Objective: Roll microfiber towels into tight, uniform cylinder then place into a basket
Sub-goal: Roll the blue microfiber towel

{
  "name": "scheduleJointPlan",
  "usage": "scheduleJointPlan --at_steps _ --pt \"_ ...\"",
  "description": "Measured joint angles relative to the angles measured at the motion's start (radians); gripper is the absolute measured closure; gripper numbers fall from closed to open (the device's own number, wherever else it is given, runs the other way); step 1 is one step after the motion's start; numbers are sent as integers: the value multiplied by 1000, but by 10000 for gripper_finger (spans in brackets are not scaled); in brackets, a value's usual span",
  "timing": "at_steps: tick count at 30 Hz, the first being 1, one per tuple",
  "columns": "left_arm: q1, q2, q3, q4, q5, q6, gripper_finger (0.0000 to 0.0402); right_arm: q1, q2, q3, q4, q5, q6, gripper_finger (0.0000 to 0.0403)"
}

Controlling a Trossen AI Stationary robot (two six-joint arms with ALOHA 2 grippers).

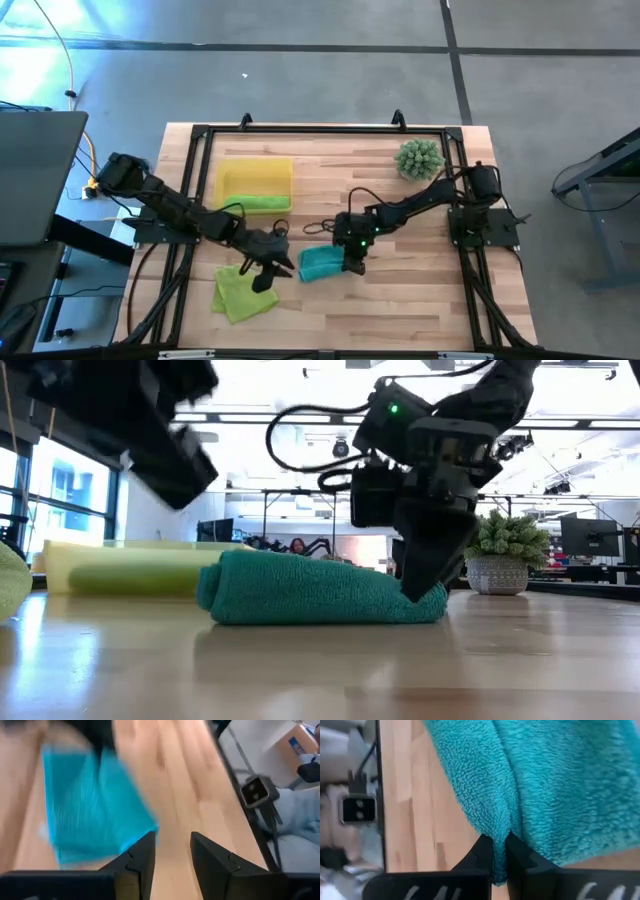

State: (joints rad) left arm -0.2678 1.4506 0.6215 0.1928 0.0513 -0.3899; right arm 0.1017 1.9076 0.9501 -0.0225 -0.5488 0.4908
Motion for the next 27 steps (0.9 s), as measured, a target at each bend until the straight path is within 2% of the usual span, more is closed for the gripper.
scheduleJointPlan --at_steps 4,6,16,20,27 --pt "-58 31 4 133 -145 87 288 -28 0 1 -13 -6 123 396" --pt "-72 59 -1 145 -185 104 288 -37 0 1 -18 -6 141 393" --pt "-59 253 13 281 -198 188 288 -43 -2 2 -13 15 139 390" --pt "-57 317 54 280 -244 251 288 -43 -2 3 -13 16 133 389" --pt "-55 370 79 181 -398 297 288 -42 -3 3 -17 18 114 389"
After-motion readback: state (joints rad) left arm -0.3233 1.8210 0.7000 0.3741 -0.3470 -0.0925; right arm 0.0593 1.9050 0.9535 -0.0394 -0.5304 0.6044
